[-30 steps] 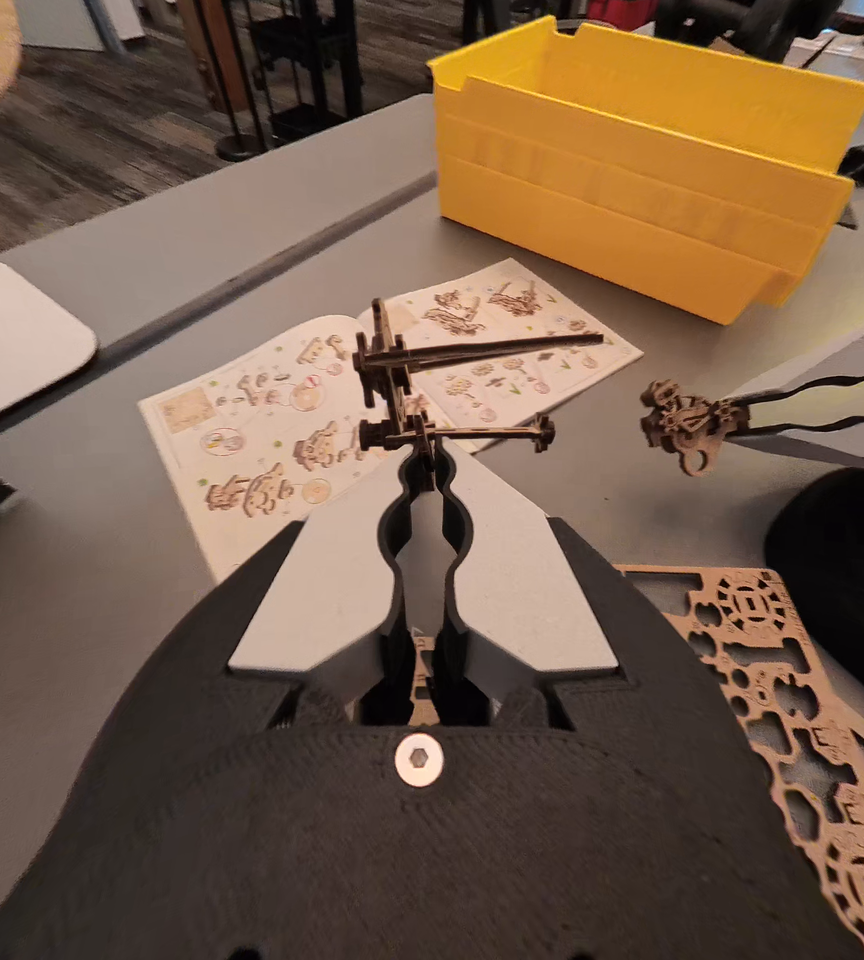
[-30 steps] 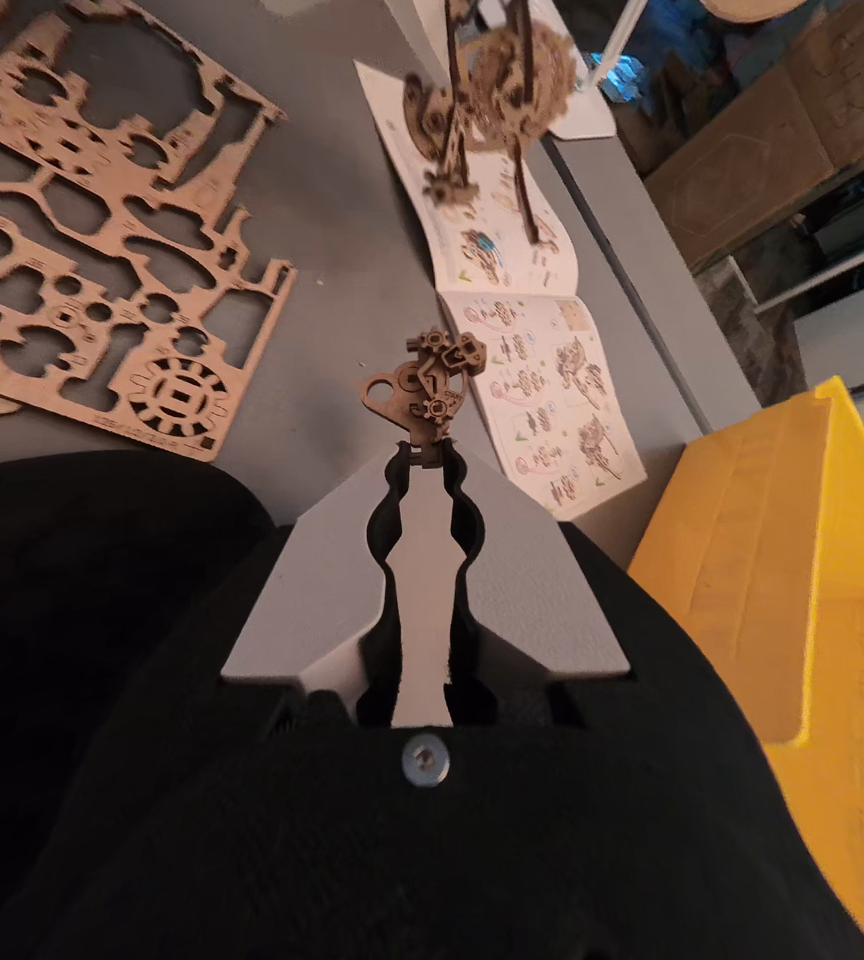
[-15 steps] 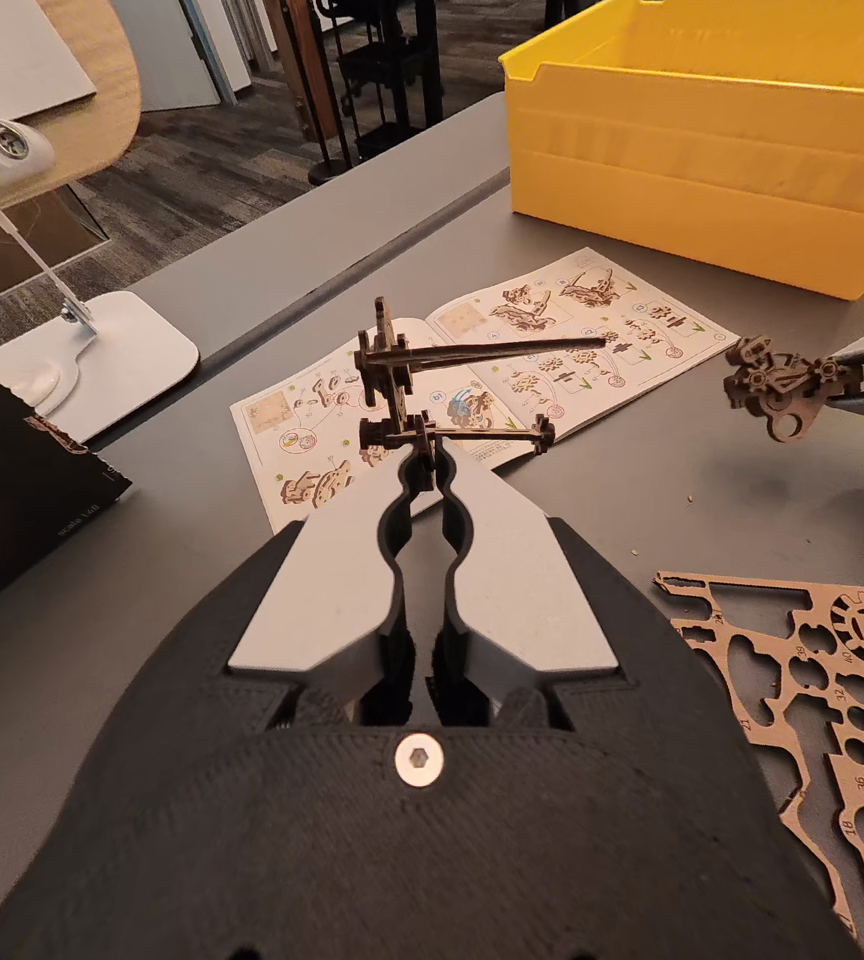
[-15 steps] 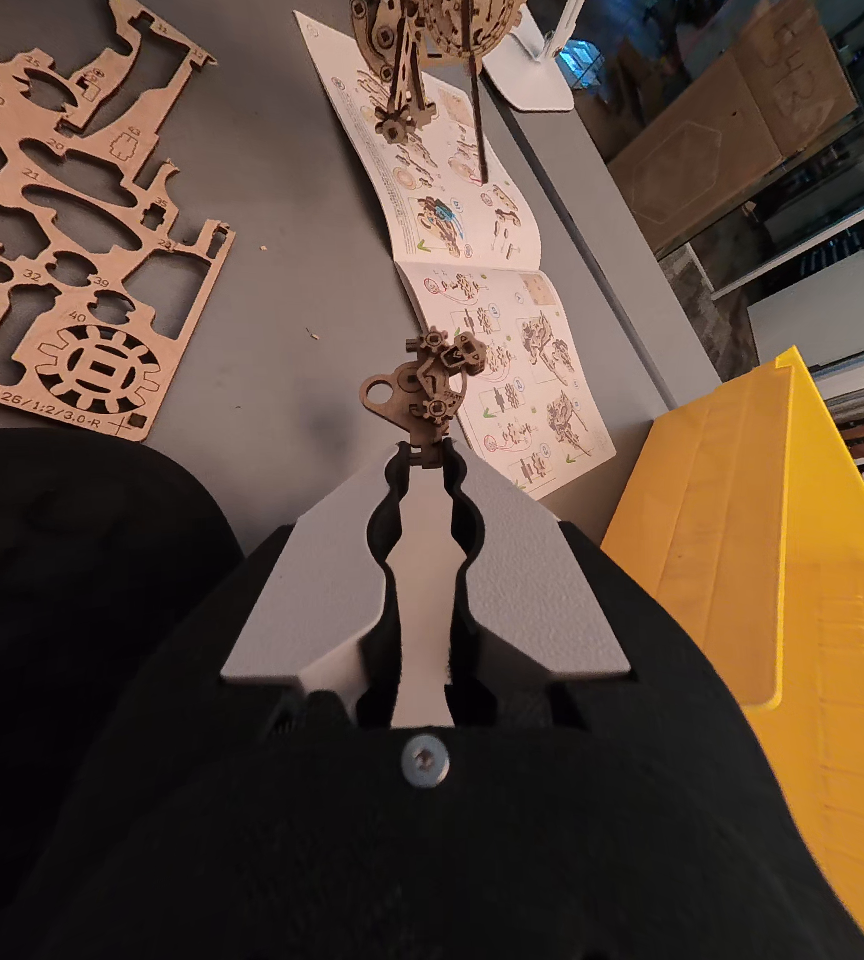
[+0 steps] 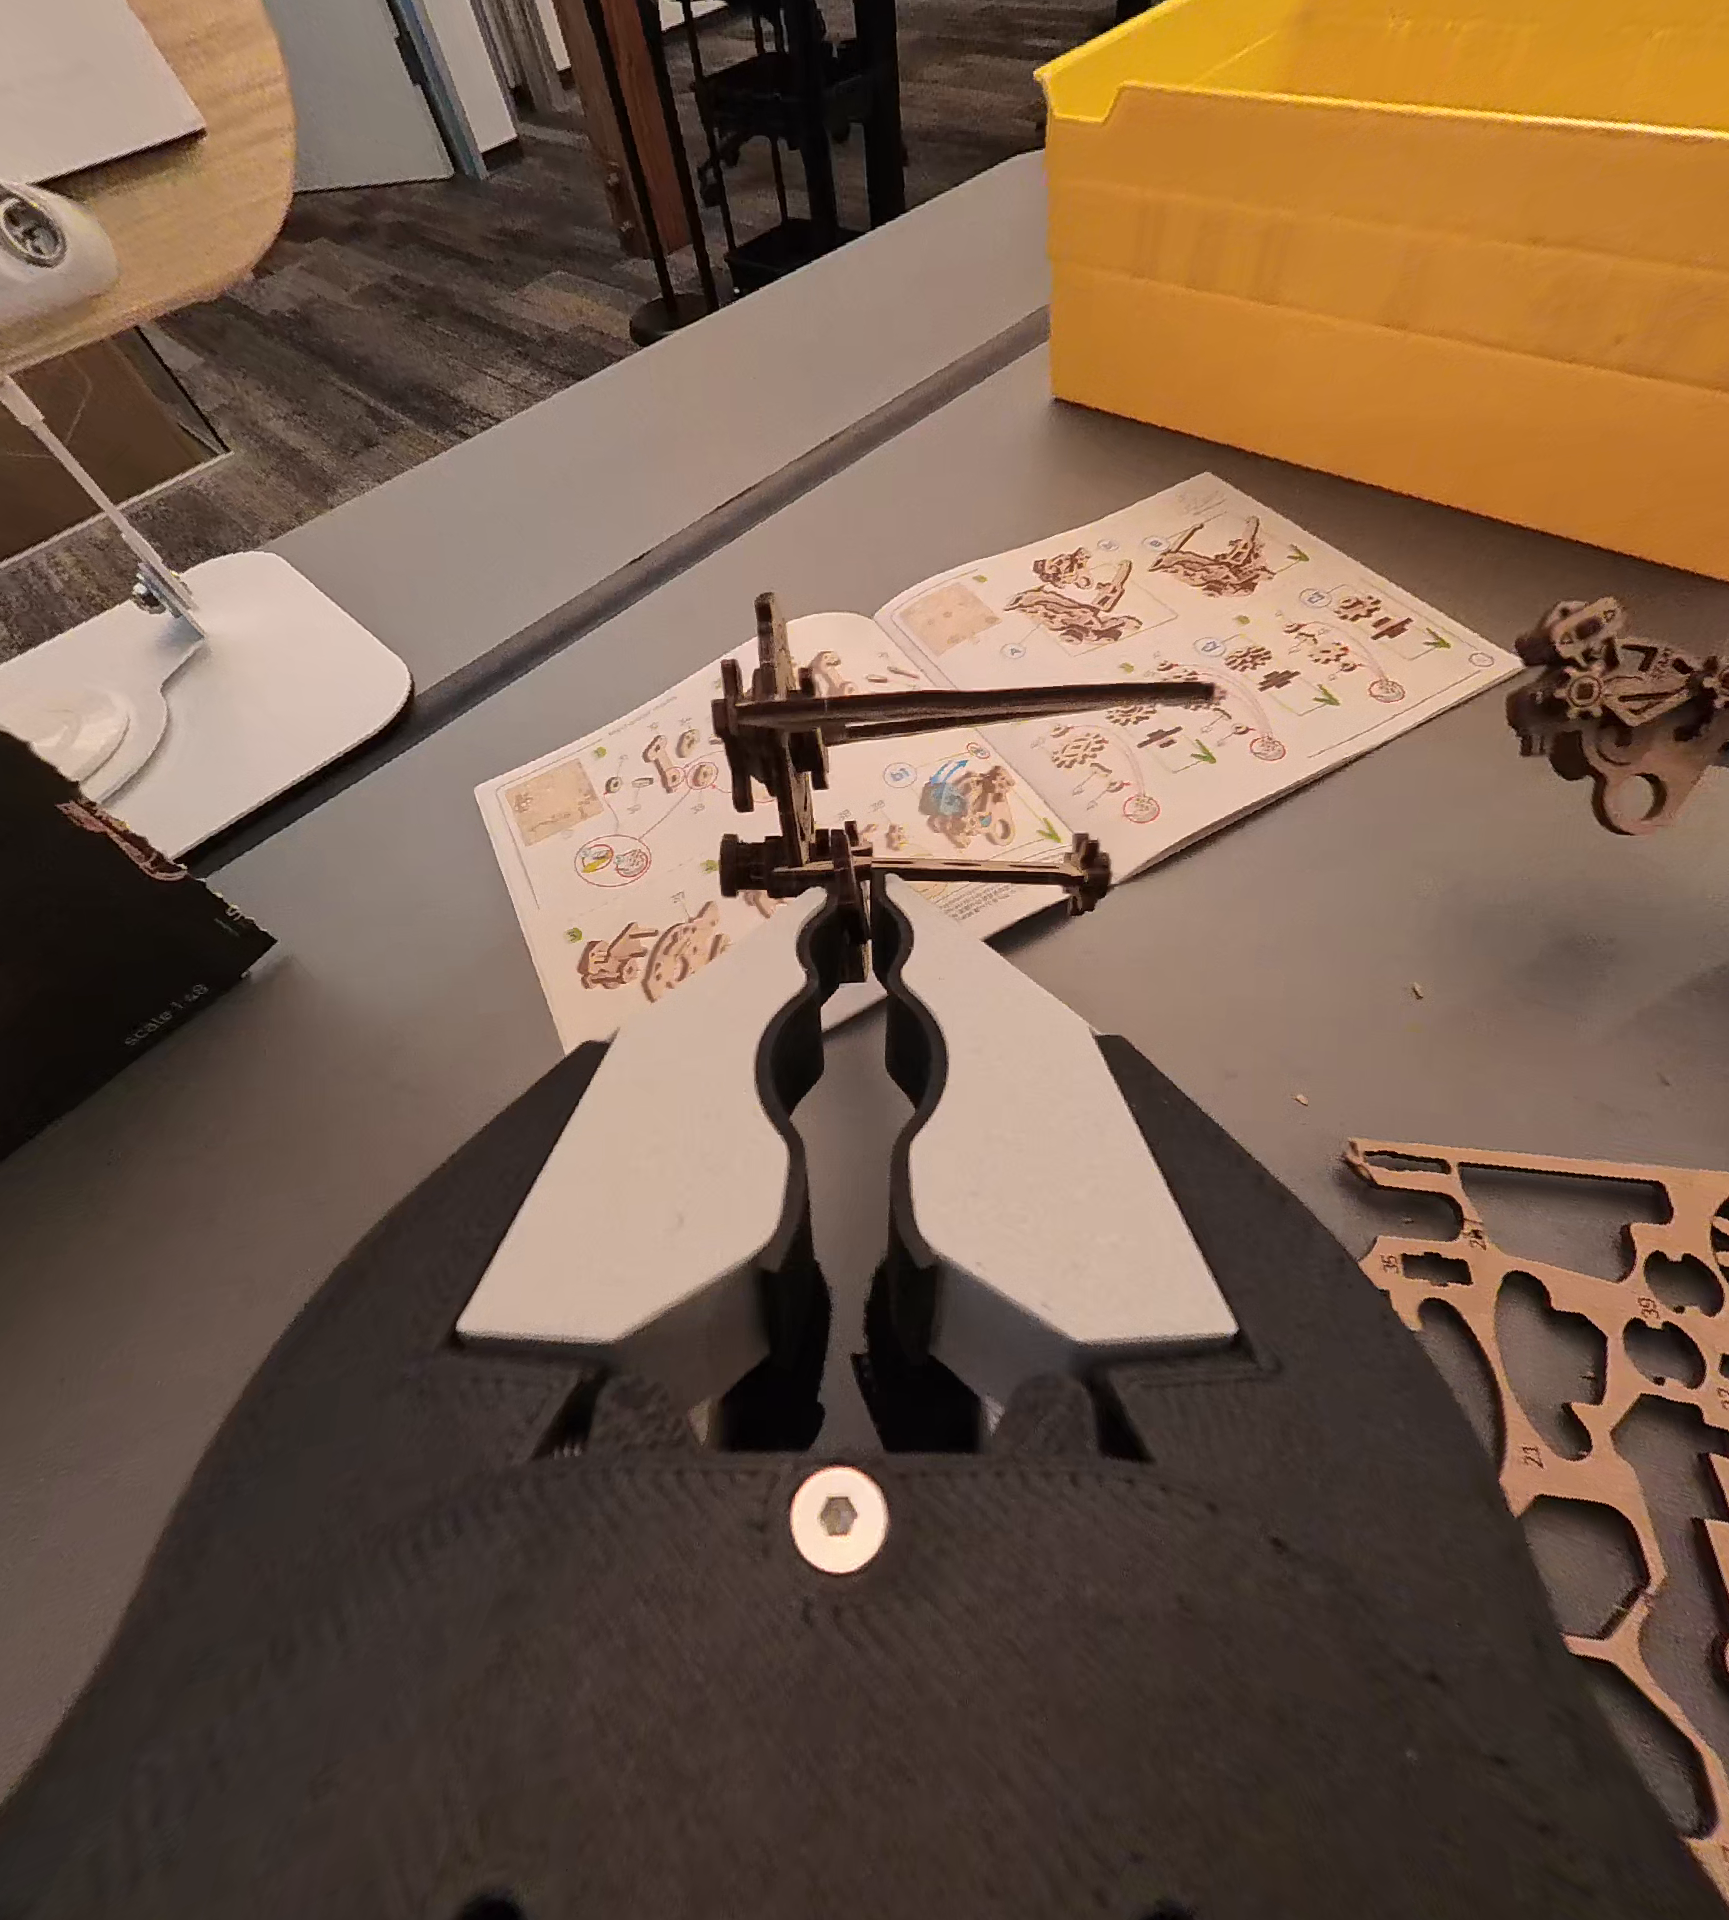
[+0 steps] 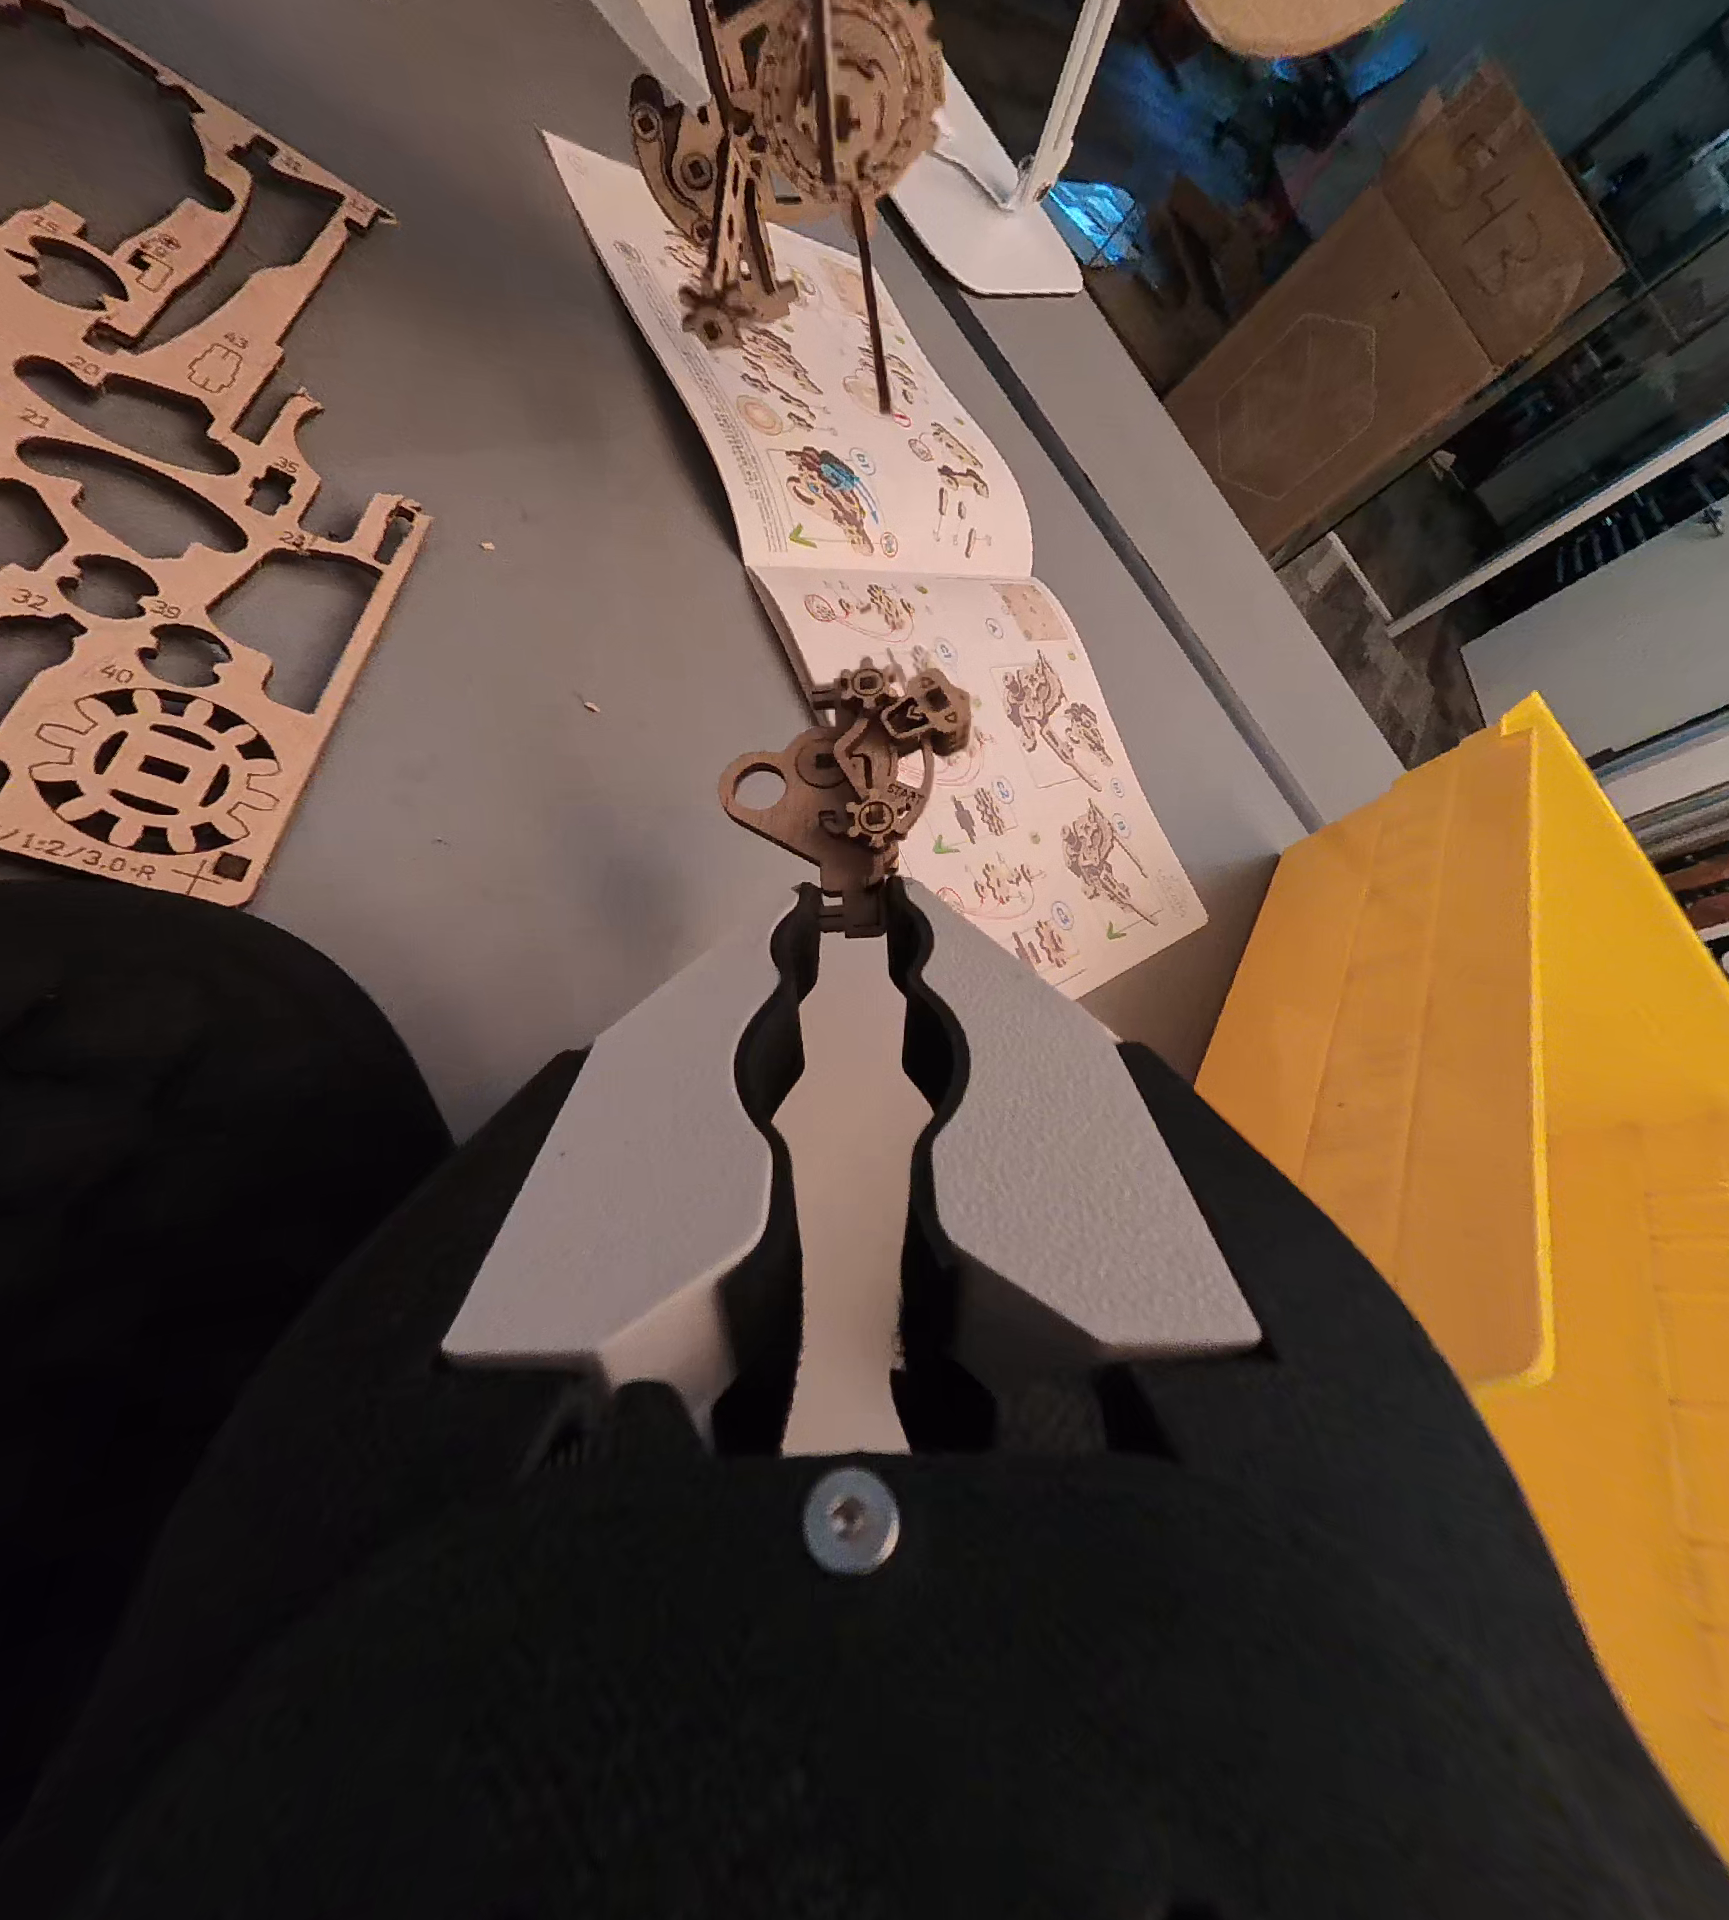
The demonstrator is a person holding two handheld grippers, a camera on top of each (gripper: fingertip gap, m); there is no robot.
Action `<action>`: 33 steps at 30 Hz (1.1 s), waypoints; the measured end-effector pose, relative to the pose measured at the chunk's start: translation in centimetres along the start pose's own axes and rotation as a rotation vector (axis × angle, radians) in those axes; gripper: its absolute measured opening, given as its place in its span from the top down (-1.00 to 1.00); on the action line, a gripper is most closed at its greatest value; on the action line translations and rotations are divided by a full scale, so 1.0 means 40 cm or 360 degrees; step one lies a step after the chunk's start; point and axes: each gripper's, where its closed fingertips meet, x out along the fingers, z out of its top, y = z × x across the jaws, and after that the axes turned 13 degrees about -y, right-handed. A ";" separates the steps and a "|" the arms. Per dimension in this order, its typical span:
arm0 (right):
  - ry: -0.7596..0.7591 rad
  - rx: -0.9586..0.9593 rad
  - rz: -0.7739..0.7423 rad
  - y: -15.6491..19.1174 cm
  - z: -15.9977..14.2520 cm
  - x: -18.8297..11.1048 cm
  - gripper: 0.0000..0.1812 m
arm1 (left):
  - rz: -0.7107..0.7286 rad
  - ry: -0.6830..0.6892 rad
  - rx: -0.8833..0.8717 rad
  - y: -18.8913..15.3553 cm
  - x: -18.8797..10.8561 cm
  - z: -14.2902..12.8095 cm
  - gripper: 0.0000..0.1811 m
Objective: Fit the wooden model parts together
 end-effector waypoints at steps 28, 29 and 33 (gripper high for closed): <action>-0.0170 0.0584 0.0179 0.053 0.163 0.041 0.88 | 0.0018 0.0007 0.0243 -0.043 -0.002 0.029 0.99; -0.0162 0.0582 0.0179 0.053 0.172 0.042 0.88 | 0.0022 -0.0009 0.0282 -0.050 -0.006 0.036 0.98; -0.0153 0.0537 0.0200 0.075 0.212 0.036 0.88 | 0.0014 -0.0082 0.0413 -0.078 -0.019 0.059 0.98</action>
